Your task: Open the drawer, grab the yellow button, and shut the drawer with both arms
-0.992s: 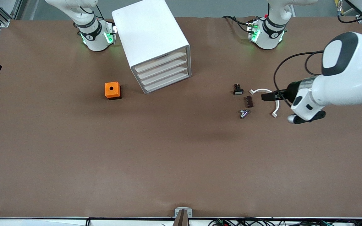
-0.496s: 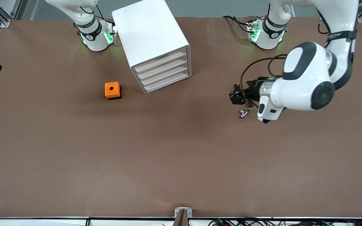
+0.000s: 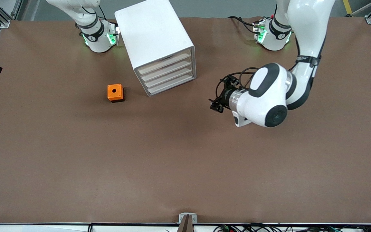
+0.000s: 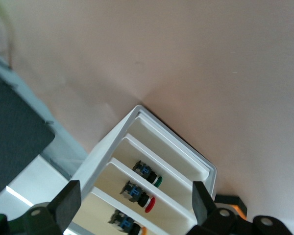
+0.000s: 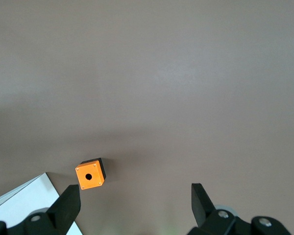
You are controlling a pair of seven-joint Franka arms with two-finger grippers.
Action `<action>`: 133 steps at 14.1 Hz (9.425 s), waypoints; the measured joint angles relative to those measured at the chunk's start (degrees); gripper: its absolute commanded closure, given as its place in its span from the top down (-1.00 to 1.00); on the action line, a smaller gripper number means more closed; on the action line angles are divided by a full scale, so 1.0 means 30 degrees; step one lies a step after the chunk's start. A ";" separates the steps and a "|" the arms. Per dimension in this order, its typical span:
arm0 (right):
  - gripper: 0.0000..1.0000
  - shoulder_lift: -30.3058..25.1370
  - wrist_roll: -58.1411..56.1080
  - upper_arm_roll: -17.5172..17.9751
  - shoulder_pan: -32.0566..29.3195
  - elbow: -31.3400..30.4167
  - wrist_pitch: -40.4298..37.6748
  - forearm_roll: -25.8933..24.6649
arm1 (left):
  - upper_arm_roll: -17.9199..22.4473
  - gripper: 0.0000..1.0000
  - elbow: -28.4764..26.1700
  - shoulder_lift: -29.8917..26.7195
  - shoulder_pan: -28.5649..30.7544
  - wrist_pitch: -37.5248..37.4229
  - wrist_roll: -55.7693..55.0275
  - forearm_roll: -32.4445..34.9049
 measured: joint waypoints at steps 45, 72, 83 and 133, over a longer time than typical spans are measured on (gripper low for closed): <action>1.00 0.3199 0.0000 -0.0139 -0.0972 -0.0107 0.1045 -0.0032 | -0.0062 -0.78 0.0644 0.5688 -0.4346 -0.5117 -1.2707 -0.8852; 1.00 0.4297 0.2786 0.0160 -0.1036 -0.1031 0.1623 0.0975 | 0.0222 -0.72 0.0535 0.6061 -0.1050 -0.4990 -1.3105 -0.9959; 1.00 0.1878 1.5021 0.0356 0.3153 -0.3193 0.2259 0.1426 | 0.0267 -0.59 0.0639 0.6071 -0.0143 -0.4810 -1.3069 -1.0066; 1.00 0.7395 3.5653 0.0414 1.9050 -0.3265 0.8893 0.0843 | 0.1462 1.00 0.5324 0.2303 -0.2755 0.6660 1.2443 0.5282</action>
